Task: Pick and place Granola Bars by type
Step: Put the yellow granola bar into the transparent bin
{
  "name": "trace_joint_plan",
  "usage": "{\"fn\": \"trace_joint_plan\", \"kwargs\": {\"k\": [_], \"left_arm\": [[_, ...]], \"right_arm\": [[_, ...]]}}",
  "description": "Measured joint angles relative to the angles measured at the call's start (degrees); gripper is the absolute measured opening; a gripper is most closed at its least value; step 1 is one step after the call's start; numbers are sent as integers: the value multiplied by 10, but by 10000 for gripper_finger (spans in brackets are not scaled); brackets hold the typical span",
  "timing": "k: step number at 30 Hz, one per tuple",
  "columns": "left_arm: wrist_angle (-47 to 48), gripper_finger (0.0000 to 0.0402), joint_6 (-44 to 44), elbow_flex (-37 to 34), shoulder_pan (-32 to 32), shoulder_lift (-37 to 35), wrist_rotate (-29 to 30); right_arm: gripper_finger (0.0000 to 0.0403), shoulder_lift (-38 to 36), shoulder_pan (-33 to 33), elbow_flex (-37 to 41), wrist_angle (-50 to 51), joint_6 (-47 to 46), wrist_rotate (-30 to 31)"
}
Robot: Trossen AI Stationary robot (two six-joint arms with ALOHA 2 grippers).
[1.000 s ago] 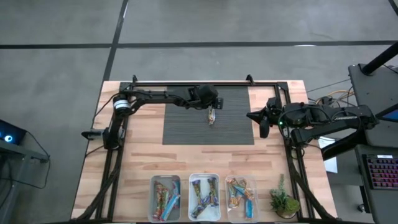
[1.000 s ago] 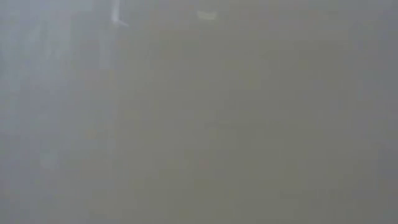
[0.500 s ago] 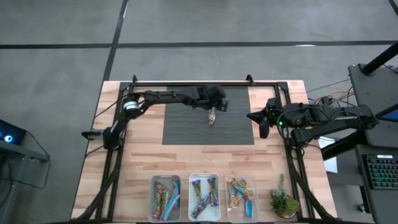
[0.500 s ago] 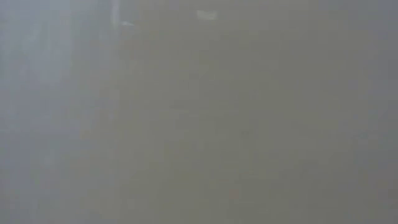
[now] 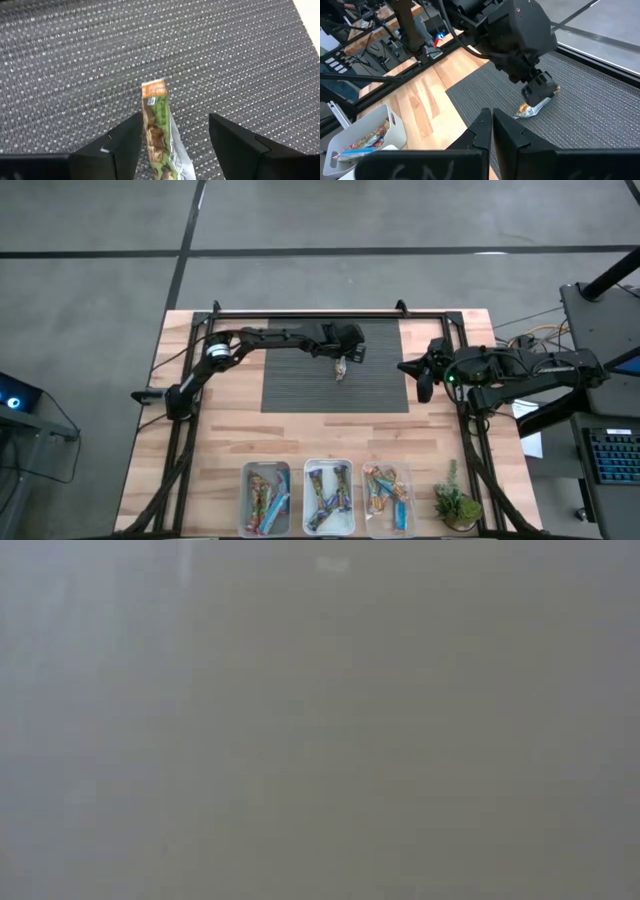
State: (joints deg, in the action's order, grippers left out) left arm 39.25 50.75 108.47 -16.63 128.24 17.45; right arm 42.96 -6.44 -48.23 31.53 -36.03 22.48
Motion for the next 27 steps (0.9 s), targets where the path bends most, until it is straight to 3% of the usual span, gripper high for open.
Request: {"fn": "trace_joint_plan", "kwargs": {"k": [27], "left_arm": [[-4, 209, 4, -31, 1, 4, 26]], "right_arm": [[9, 0, 0, 0, 0, 0, 0]]}}
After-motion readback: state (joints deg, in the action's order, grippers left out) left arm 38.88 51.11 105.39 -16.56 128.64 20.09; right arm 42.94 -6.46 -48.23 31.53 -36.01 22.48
